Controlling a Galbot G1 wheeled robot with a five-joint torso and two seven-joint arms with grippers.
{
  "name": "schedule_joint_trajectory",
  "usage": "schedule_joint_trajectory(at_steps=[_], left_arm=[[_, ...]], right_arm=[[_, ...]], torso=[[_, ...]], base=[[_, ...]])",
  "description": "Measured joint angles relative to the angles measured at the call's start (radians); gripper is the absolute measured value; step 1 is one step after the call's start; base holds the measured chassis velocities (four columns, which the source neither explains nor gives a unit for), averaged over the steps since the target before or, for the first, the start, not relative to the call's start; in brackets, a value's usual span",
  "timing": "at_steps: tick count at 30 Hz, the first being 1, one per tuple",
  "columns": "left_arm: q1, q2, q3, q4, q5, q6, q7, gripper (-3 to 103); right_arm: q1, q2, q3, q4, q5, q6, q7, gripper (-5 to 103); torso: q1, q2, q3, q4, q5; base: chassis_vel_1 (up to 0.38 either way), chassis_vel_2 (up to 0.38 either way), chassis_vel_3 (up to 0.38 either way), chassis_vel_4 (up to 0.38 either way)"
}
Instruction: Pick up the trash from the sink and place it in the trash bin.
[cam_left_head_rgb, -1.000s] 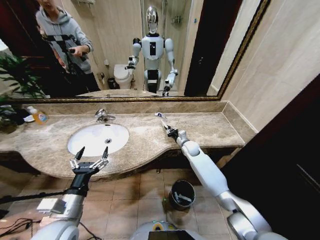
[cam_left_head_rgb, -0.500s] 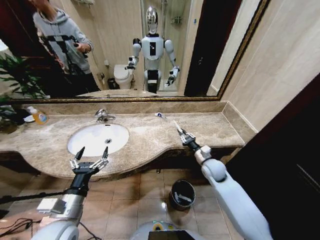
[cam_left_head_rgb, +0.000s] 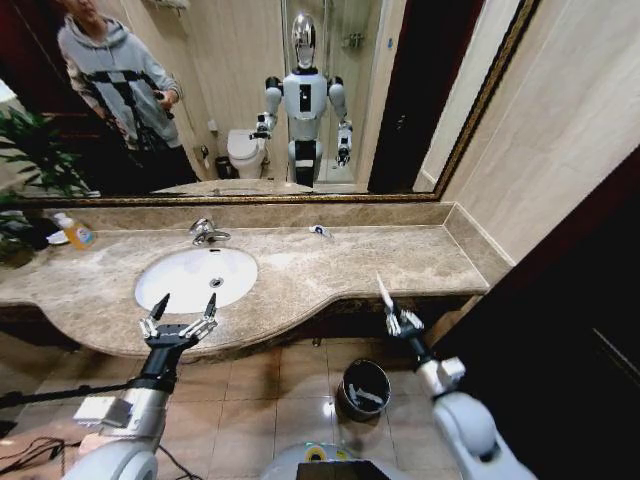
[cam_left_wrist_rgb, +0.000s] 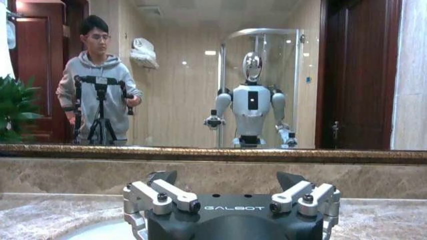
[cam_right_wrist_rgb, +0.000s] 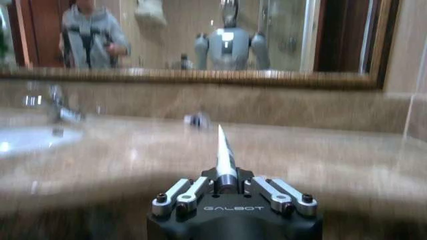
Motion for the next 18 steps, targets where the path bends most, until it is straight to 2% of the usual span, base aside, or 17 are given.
schedule_joint_trajectory(at_steps=[5, 8, 9, 18], left_arm=[[0.0, 0.0, 0.0, 0.0, 0.0, 0.0, 0.0, 100], [0.0, 0.0, 0.0, 0.0, 0.0, 0.0, 0.0, 100], [0.0, 0.0, 0.0, 0.0, 0.0, 0.0, 0.0, 100], [0.0, 0.0, 0.0, 0.0, 0.0, 0.0, 0.0, 100]], right_arm=[[-0.009, 0.013, -0.02, -0.118, -0.031, 0.012, -0.014, 18], [0.012, 0.014, -0.037, -0.216, -0.031, -0.01, -0.036, 18], [0.045, 0.014, -0.047, -0.304, -0.052, -0.032, -0.063, 18], [0.187, 0.015, -0.082, -0.558, -0.158, -0.121, -0.122, 18]], torso=[[0.0, 0.0, 0.0, 0.0, 0.0002], [0.0, 0.0, 0.0, 0.0, 0.0002], [0.0, 0.0, 0.0, 0.0, 0.0002], [0.0, 0.0, 0.0, 0.0003, 0.0001]], base=[[0.0, 0.0, 0.0, 0.0], [0.0, 0.0, 0.0, 0.0], [0.0, 0.0, 0.0, 0.0], [0.0, 0.0, 0.0, 0.0]])
